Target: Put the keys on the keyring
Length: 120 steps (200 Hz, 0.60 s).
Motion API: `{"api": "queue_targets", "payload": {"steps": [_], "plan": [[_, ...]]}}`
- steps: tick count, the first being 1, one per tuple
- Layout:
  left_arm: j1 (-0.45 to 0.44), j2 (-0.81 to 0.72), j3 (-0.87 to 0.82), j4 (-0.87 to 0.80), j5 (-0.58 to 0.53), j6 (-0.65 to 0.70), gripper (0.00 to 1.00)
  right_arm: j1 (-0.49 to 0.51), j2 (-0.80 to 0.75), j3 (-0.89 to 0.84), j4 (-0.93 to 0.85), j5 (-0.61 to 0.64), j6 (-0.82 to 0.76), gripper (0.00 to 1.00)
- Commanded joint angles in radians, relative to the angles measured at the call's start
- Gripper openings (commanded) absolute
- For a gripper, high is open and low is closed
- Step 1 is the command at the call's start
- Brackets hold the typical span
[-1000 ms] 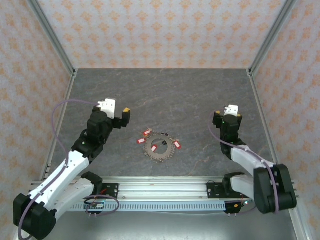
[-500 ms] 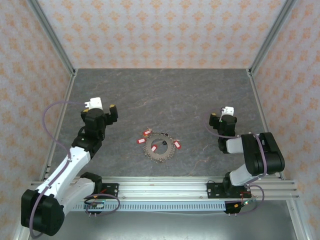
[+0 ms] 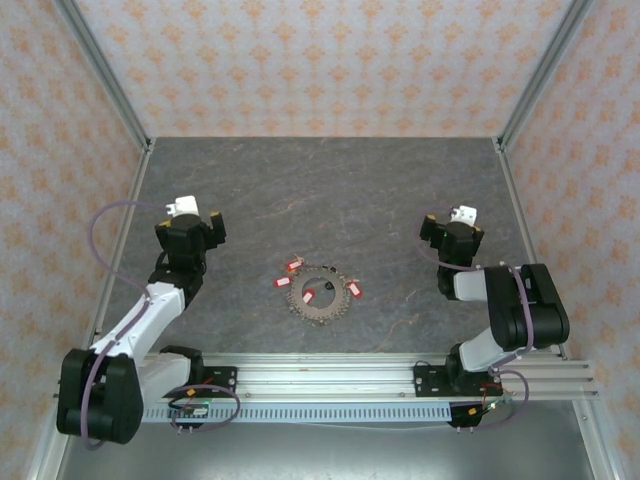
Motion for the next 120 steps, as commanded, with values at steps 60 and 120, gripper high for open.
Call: {"api": "queue_targets", "payload": {"steps": [60, 120], "plan": [[0.074, 0.237, 0.004, 0.261, 0.29, 0.082, 1.0, -0.003, 0.001, 0.014, -0.005, -0.006, 0.008, 0.99], [0.077, 0.377, -0.037, 0.443, 0.503, 0.153, 1.0, -0.003, 0.0, 0.009, 0.002, -0.046, -0.011, 0.99]]}}
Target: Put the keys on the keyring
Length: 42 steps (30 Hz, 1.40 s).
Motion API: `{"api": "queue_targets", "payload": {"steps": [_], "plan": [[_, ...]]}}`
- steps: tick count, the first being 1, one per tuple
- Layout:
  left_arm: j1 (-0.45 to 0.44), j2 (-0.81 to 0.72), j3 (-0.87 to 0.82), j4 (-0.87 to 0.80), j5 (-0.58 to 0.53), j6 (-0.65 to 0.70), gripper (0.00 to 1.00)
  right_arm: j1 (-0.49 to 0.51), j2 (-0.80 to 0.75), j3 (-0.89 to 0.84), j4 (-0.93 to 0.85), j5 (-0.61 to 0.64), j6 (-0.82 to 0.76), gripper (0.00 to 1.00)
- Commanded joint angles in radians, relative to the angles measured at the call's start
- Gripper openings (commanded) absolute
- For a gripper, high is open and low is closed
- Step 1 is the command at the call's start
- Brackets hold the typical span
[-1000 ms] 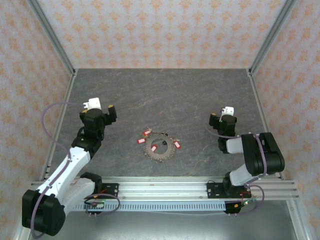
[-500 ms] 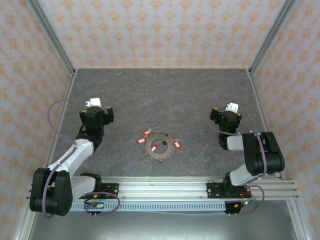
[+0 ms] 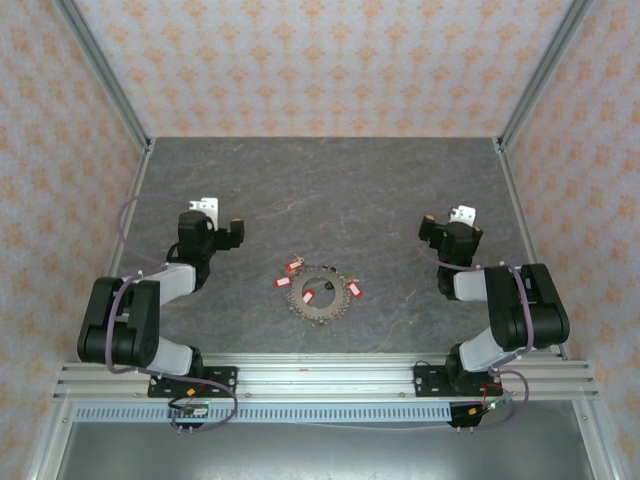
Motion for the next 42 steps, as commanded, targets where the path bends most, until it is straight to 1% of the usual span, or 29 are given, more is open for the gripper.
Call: {"api": "queue_targets", "payload": {"steps": [1, 8, 9, 11, 12, 13, 15, 16, 19, 20, 22, 23, 24, 42], "plan": [[0.004, -0.004, -0.015, 0.1, 0.108, 0.048, 1.0, -0.003, 0.0, 0.009, 0.003, -0.019, -0.008, 0.99], [0.004, 0.001, -0.012, 0.102, 0.103, 0.046, 1.0, -0.003, -0.001, 0.009, 0.003, -0.019, -0.008, 0.99], [0.003, 0.006, -0.005, 0.092, 0.061, 0.033, 1.0, -0.003, 0.0, 0.009, 0.002, -0.02, -0.008, 0.99], [-0.018, 0.025, 0.03, 0.057, -0.14, -0.025, 1.0, -0.003, 0.0, 0.009, 0.002, -0.02, -0.008, 0.99], [-0.02, 0.03, 0.043, 0.033, -0.175, -0.04, 1.0, -0.002, 0.0, 0.009, 0.002, -0.02, -0.009, 0.99], [-0.025, 0.03, 0.038, 0.042, -0.185, -0.037, 1.0, -0.003, 0.0, 0.009, 0.002, -0.02, -0.008, 0.99], [-0.061, 0.028, 0.034, 0.048, -0.244, -0.017, 1.0, -0.002, -0.001, 0.009, 0.002, -0.02, -0.008, 0.99], [-0.068, 0.026, 0.029, 0.054, -0.244, -0.01, 1.0, -0.003, -0.001, 0.009, 0.003, -0.02, -0.008, 0.99], [-0.05, 0.012, 0.0, 0.09, -0.142, 0.01, 1.0, -0.002, -0.001, 0.009, 0.002, -0.019, -0.009, 0.99], [-0.044, 0.011, -0.002, 0.093, -0.126, 0.009, 1.0, -0.003, -0.001, 0.009, 0.002, -0.02, -0.008, 0.99], [-0.043, 0.013, 0.001, 0.09, -0.13, 0.01, 1.0, -0.002, 0.0, 0.009, 0.002, -0.02, -0.008, 0.99], [-0.043, 0.018, 0.008, 0.083, -0.157, 0.0, 1.0, -0.003, -0.001, 0.009, 0.002, -0.02, -0.008, 0.99], [-0.043, 0.027, 0.019, 0.072, -0.217, -0.029, 1.0, -0.003, 0.0, 0.009, 0.002, -0.02, -0.008, 0.99], [-0.043, 0.025, 0.019, 0.07, -0.225, -0.033, 1.0, -0.003, 0.0, 0.009, 0.0, -0.021, -0.009, 0.99]]}}
